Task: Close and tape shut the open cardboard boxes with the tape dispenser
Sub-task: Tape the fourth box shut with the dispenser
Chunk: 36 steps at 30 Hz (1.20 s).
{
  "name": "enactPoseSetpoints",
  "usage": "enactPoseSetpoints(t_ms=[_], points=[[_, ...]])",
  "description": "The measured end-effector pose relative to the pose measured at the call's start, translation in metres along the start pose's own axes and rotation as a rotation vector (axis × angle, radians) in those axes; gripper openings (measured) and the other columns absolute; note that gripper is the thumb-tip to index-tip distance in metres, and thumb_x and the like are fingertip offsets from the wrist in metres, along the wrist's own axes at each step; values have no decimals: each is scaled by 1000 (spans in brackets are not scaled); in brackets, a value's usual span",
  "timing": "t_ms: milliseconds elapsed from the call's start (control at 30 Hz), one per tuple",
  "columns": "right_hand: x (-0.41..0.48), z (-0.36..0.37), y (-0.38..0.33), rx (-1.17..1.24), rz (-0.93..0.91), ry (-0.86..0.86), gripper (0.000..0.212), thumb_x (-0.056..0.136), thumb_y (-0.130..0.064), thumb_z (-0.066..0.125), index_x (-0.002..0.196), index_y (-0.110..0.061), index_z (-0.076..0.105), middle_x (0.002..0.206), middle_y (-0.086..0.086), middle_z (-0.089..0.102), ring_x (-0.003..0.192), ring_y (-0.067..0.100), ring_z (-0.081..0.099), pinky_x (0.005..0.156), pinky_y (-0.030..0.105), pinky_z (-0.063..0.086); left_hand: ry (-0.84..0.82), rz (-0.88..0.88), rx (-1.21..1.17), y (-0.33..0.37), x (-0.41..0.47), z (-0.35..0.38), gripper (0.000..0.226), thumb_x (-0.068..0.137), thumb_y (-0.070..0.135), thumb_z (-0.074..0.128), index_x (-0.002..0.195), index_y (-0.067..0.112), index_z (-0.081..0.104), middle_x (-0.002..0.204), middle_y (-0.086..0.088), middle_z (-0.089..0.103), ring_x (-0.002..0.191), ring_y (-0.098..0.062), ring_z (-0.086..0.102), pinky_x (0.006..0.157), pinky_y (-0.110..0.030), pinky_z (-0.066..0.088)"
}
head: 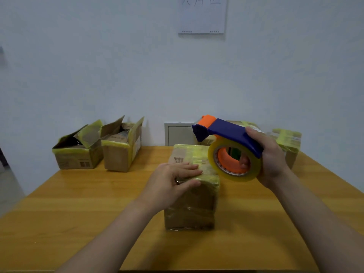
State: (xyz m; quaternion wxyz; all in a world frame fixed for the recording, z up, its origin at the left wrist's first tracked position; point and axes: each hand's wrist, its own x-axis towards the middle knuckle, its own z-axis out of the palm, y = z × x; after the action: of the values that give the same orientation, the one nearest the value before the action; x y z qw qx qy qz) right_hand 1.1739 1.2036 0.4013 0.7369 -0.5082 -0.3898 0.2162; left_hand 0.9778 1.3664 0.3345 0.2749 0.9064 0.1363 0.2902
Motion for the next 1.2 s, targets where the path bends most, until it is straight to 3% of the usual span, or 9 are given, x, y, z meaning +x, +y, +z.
enactPoseSetpoints(t_ms=[67,200,267,367,467,600,800,900,1200], points=[[-4,-7,-7,-6,-12,-51,31,97,-38,57,90,-16,78,78,14,67,66,26,60,57,33,45,20,-67,-170,7,-4,-6,39,84,51,74,120,36,77,124,19,72,123,7,60,106,-28,51],[-11,-12,-19,-68,-39,-136,38,86,-41,65,75,-6,74,65,12,65,54,22,60,48,26,48,269,-283,-622,27,3,-34,45,89,54,62,108,17,80,101,-2,79,98,-17,73,83,-32,58],[-12,-11,-22,-84,-50,-182,54,80,-46,73,76,7,67,63,17,61,52,26,57,48,26,48,226,-395,-828,38,9,-47,52,86,56,64,108,10,76,93,-7,76,83,-17,72,70,-25,56],[-15,-4,-27,-78,-56,-271,36,87,-30,58,68,-2,71,59,13,64,48,21,60,47,23,49,78,-457,-1128,51,12,-54,52,83,55,69,108,9,69,88,-8,71,73,-16,68,60,-22,56],[-18,6,-32,-81,-61,-356,33,86,-30,59,62,-13,75,58,9,67,49,17,62,50,20,50,5,-440,-1341,58,9,-52,43,85,40,73,111,9,61,89,-10,69,67,-13,65,56,-18,56],[-19,13,-36,-59,-50,-383,34,75,-44,63,67,-14,76,62,8,69,51,18,64,51,21,52,-48,-321,-1466,49,2,-54,38,77,26,85,106,4,73,87,-9,69,66,-9,66,59,-16,56],[-16,12,-36,-55,-26,-334,50,74,-47,66,81,2,68,66,13,67,53,21,64,50,23,53,-82,-151,-1199,32,-6,-70,53,89,-2,70,140,0,59,125,-25,69,101,-26,74,79,-26,60],[-16,12,-34,-42,-3,-321,50,73,-48,67,85,1,69,67,13,67,53,20,64,49,24,53,0,-27,-860,34,-11,-75,67,87,-12,69,146,16,52,119,-22,74,108,-33,73,89,-33,58],[-14,13,-26,-3,91,-307,55,63,-59,84,91,-11,77,74,12,66,56,23,61,54,30,52,306,302,-218,38,-9,-72,40,71,3,92,100,23,74,93,13,77,91,-10,72,78,-21,54]])
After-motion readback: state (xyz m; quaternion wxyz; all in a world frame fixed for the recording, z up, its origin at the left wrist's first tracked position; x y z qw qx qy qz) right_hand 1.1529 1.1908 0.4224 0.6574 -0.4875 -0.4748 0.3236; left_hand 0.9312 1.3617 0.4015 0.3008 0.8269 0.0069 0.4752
